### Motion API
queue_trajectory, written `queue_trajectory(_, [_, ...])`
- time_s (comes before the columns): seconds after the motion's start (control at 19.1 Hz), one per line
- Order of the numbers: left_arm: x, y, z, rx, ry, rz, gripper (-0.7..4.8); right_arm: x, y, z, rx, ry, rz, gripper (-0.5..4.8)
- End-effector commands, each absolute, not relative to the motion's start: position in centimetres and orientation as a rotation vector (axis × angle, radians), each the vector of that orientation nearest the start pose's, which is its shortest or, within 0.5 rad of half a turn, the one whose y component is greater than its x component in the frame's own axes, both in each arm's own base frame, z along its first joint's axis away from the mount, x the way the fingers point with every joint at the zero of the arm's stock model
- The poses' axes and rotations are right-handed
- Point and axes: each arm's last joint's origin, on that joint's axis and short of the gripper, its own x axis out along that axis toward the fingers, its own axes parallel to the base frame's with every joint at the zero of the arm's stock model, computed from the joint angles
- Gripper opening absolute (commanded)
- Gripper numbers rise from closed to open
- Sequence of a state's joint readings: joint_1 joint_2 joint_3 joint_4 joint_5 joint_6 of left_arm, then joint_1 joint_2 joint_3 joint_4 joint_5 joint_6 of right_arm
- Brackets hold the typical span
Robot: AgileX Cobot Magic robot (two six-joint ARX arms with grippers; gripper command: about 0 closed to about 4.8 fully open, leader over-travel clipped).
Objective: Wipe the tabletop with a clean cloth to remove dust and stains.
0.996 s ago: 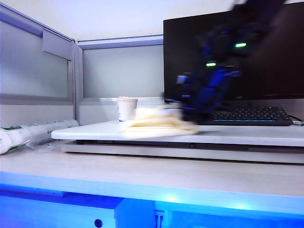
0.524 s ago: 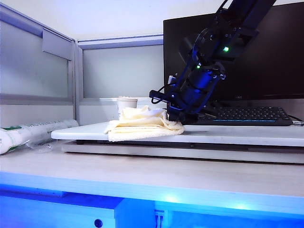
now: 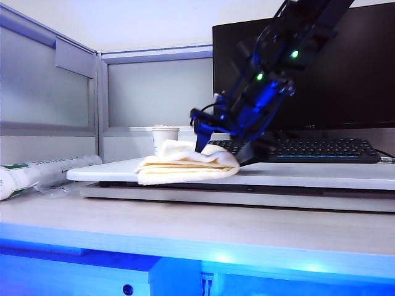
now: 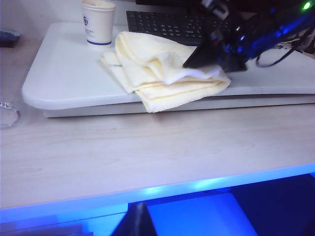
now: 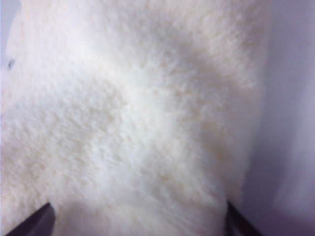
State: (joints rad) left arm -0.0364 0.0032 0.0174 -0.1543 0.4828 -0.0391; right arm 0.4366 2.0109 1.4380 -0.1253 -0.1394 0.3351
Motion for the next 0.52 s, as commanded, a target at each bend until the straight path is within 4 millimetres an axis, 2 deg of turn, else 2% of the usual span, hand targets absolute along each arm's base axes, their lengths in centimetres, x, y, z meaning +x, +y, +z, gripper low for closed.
queue_trajectory(0.05, [9.2,-1.7,15.3,-0.075,0.171,-0.523,-0.06,39.7,18.1,22.9,0.203,0.706,0.430,4.23])
queue_trajectory(0.37, [9.2,-1.7,15.3,-0.073,0.171,-0.522,-0.06,37.9,15.7,29.1,0.195,0.562,0.417,4.23])
queue_trajectory(0.52, [9.2,-1.6,15.3,-0.067,0.169,-0.489,-0.06,36.2,14.3,31.3,0.082,0.555,0.333,4.17])
